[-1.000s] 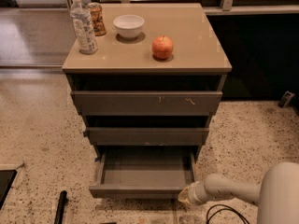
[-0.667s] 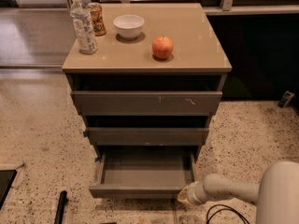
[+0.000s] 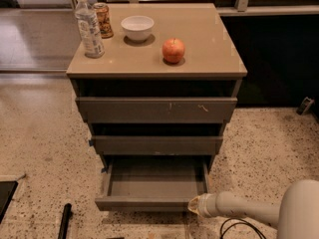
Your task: Close bottom drawer
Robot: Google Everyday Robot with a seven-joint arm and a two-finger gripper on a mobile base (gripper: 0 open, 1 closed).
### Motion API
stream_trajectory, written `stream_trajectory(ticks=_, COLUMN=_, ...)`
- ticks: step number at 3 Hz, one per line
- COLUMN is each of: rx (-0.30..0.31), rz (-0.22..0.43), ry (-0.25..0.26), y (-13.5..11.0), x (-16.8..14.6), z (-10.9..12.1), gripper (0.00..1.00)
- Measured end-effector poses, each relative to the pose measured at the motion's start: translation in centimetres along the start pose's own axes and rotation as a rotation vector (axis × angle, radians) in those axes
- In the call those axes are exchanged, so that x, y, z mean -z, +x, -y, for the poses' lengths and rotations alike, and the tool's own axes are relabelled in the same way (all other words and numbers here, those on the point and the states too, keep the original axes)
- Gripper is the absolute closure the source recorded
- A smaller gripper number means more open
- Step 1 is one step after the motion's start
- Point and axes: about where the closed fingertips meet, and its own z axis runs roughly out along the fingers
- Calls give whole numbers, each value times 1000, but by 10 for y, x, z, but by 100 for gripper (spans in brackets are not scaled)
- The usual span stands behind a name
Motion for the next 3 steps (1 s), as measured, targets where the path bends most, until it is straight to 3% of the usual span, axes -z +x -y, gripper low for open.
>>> stream_trajectory(ticks=1, rx=27, rz=35, ry=78, y=-2, x=-10, z=15, gripper=100)
stream_trajectory(ticks=3, rx=37, rz=94, ry=179, y=-1, x=-34, z=43, gripper=100)
